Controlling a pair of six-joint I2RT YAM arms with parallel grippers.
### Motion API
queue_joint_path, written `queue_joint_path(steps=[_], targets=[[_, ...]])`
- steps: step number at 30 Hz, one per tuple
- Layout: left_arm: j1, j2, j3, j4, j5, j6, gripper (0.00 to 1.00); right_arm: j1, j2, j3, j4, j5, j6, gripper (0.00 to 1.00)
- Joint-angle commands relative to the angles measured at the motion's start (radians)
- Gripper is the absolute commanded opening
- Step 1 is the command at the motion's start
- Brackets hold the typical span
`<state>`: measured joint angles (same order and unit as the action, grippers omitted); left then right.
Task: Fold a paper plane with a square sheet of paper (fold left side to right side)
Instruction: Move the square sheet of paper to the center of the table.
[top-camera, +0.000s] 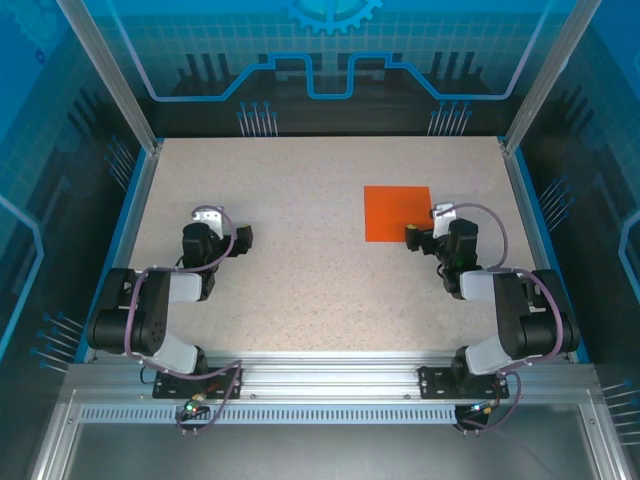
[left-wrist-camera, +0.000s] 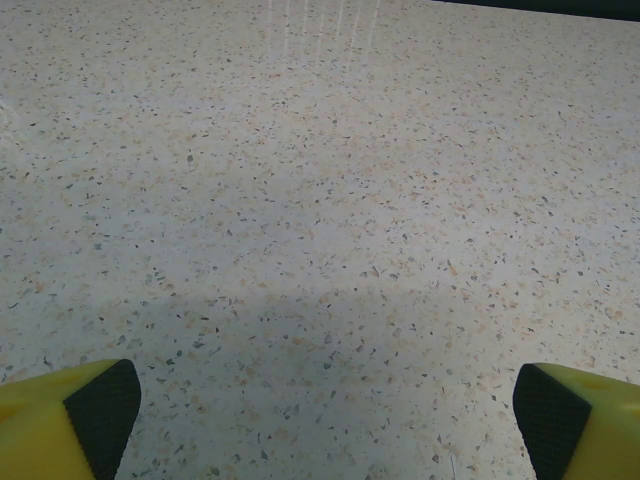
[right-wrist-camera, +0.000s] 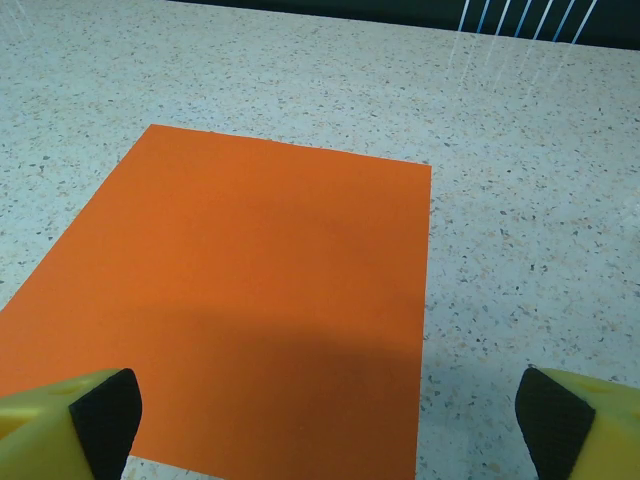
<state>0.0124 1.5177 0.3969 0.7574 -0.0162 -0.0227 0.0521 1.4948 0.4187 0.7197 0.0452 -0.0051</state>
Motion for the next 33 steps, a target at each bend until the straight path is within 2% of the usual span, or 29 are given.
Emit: queue_joint_path(steps=[1, 27, 30, 33], targets=[[0.008, -0.003, 0.022, 0.022, 0.022, 0.017, 0.99, 0.006, 0.009, 0.012, 0.033, 0.013, -0.001, 1.00], [0.008, -0.002, 0.020, 0.022, 0.021, 0.017, 0.99, -0.005, 0.008, 0.011, 0.034, -0.006, 0.003, 1.00], [0.008, -0.051, 0.043, -0.053, -0.053, -0.018, 0.99, -0.004, 0.004, 0.014, 0.027, 0.007, 0.008, 1.00], [0.008, -0.150, 0.076, -0.186, -0.086, -0.026, 0.99, -0.005, -0.066, 0.067, -0.118, 0.040, 0.024, 1.00]])
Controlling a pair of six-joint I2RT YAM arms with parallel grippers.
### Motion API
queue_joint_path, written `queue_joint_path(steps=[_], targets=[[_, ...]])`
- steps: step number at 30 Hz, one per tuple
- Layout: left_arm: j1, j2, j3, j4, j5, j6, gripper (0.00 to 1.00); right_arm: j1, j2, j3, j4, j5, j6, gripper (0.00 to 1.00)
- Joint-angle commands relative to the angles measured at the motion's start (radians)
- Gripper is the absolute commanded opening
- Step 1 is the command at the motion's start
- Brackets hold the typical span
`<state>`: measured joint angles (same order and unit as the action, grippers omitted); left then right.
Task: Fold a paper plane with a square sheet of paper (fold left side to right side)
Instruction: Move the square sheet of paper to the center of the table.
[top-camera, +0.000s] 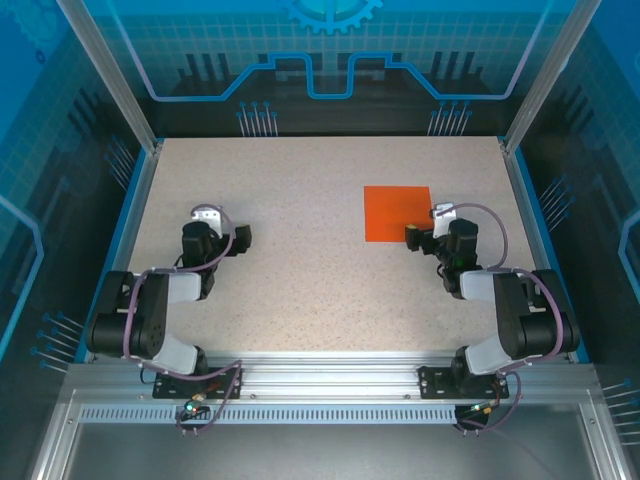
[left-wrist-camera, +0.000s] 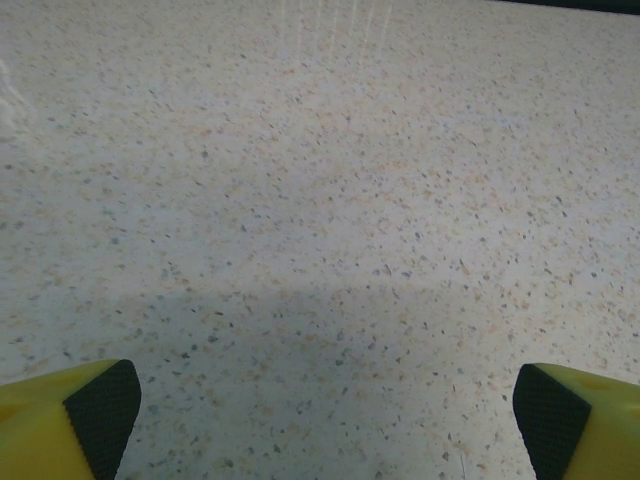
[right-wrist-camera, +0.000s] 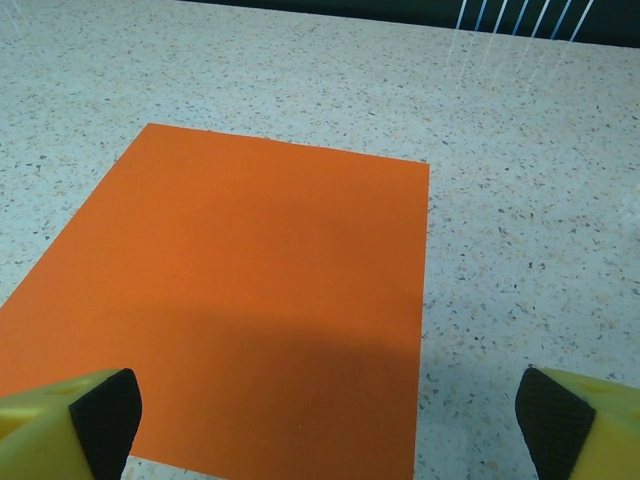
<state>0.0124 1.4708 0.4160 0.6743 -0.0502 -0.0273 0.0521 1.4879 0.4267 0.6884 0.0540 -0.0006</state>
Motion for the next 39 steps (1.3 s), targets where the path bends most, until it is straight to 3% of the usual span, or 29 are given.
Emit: queue_joint_path(steps=[1, 6, 13, 19, 28, 34, 39], targets=[[0.006, -0.135, 0.068, -0.146, -0.063, -0.027, 0.99, -0.006, -0.092, 0.087, -0.172, 0.033, 0.023, 1.00], [0.006, -0.270, 0.213, -0.456, -0.052, -0.229, 0.99, 0.001, -0.177, 0.247, -0.532, 0.050, 0.144, 1.00], [-0.016, -0.192, 0.467, -0.781, 0.244, -0.434, 0.99, 0.117, -0.104, 0.461, -0.859, 0.109, 0.354, 1.00], [-0.131, -0.121, 0.524, -0.812, 0.335, -0.459, 0.99, 0.237, 0.182, 0.749, -1.099, 0.261, 0.414, 1.00], [-0.183, -0.084, 0.535, -0.790, 0.364, -0.481, 0.99, 0.244, 0.574, 1.123, -1.270, 0.337, 0.500, 1.00], [-0.183, -0.102, 0.543, -0.818, 0.347, -0.456, 0.99, 0.233, 0.687, 1.210, -1.309, 0.327, 0.546, 1.00], [-0.183, -0.109, 0.542, -0.817, 0.342, -0.457, 0.99, 0.228, 0.694, 1.176, -1.296, 0.269, 0.565, 1.00]])
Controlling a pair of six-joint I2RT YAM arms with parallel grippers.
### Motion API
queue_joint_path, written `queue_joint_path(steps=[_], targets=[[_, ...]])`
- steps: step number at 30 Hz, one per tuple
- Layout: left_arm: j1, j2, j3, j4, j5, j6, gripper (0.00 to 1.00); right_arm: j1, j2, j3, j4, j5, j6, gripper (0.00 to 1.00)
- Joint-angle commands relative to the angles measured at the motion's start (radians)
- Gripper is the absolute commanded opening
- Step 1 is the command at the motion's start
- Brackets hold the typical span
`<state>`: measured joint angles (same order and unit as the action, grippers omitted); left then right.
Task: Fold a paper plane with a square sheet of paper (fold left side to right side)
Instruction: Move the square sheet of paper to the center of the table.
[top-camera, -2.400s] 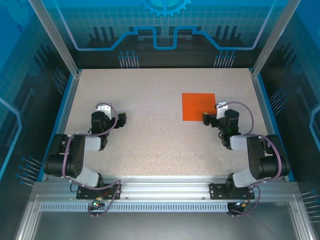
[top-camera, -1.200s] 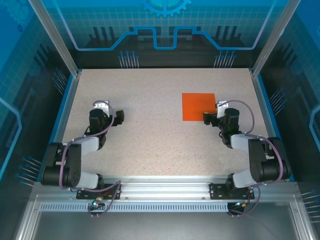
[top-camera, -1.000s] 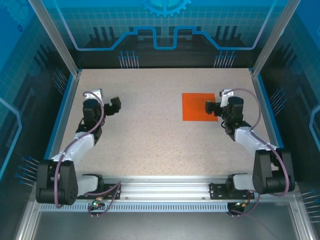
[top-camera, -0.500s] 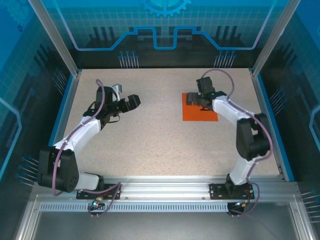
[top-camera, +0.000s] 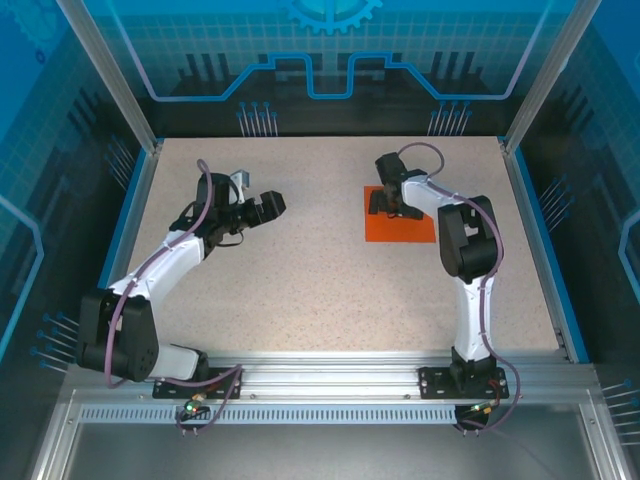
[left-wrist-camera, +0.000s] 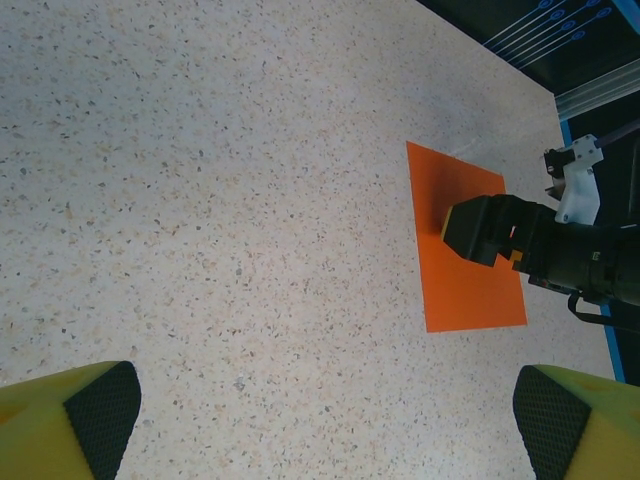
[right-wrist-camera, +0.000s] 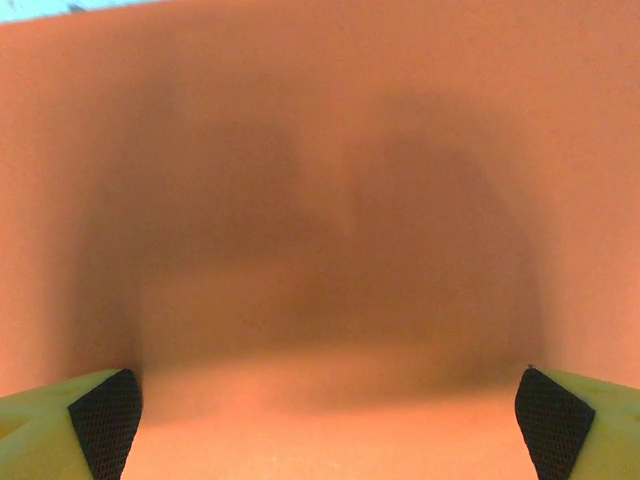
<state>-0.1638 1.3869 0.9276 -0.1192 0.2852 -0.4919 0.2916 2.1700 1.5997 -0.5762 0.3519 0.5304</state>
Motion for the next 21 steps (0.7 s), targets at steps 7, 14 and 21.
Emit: queue_joint_path(steps=[7, 14, 21], targets=[[-0.006, -0.026, 0.037, -0.036, 0.000, 0.010, 0.99, 0.005, -0.036, -0.099, -0.009, -0.071, 0.081, 1.00], [-0.006, -0.028, 0.047, -0.051, -0.007, 0.018, 0.99, 0.038, -0.061, -0.119, -0.065, -0.063, 0.134, 1.00], [-0.006, -0.029, 0.047, -0.060, -0.012, 0.016, 0.99, 0.134, -0.102, -0.191, -0.058, -0.081, 0.235, 1.00]])
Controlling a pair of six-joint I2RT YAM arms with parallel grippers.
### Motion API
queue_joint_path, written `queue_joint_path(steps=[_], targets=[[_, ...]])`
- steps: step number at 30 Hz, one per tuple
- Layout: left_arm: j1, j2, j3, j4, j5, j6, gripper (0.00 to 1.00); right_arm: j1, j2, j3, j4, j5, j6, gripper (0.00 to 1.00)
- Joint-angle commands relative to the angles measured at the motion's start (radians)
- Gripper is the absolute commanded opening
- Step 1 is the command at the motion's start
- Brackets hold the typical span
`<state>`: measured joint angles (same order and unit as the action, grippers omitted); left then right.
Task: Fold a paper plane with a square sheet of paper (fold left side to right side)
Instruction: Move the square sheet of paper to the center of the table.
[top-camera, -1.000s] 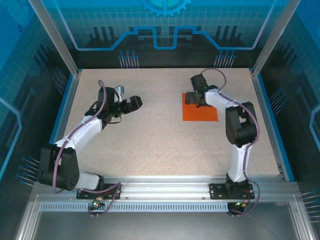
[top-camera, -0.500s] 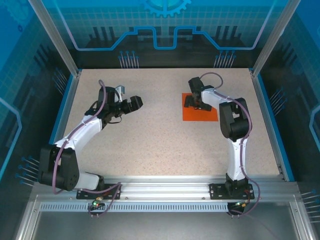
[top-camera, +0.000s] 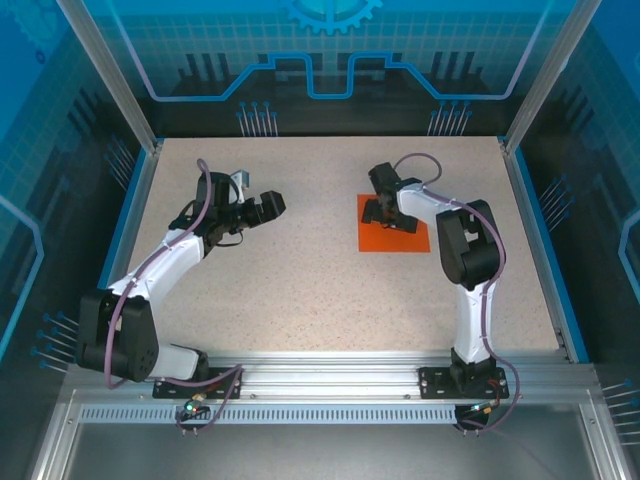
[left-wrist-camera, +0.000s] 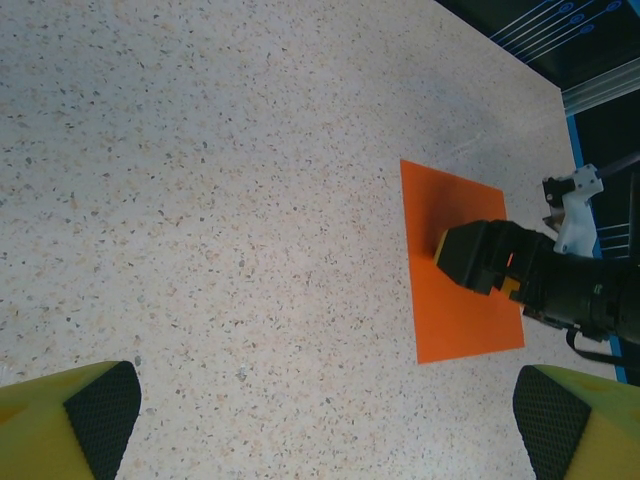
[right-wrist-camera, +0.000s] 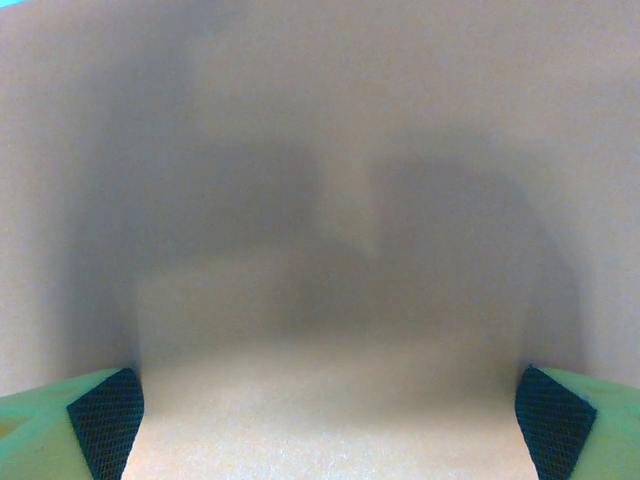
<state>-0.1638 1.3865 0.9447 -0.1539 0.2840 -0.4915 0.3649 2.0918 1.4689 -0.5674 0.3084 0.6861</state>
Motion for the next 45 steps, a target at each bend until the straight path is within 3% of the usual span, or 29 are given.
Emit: queue_joint_path(steps=[1, 14, 33, 40, 45], targets=[[-0.006, -0.029, 0.031, -0.027, -0.012, 0.016, 0.99, 0.077, -0.037, -0.079, -0.056, -0.042, 0.107, 1.00], [-0.006, -0.034, 0.035, -0.040, -0.020, 0.005, 0.99, 0.325, -0.142, -0.201, -0.026, -0.038, 0.349, 1.00], [-0.006, -0.018, 0.038, -0.025, 0.033, -0.052, 0.99, 0.328, -0.282, -0.164, 0.019, 0.042, 0.186, 1.00], [-0.018, 0.048, 0.042, 0.008, 0.154, -0.105, 0.99, 0.297, -0.393, -0.237, 0.033, 0.089, 0.059, 1.00], [-0.080, 0.162, 0.082, 0.011, 0.260, -0.123, 0.94, 0.233, -0.498, -0.362, 0.095, 0.037, -0.014, 1.00]])
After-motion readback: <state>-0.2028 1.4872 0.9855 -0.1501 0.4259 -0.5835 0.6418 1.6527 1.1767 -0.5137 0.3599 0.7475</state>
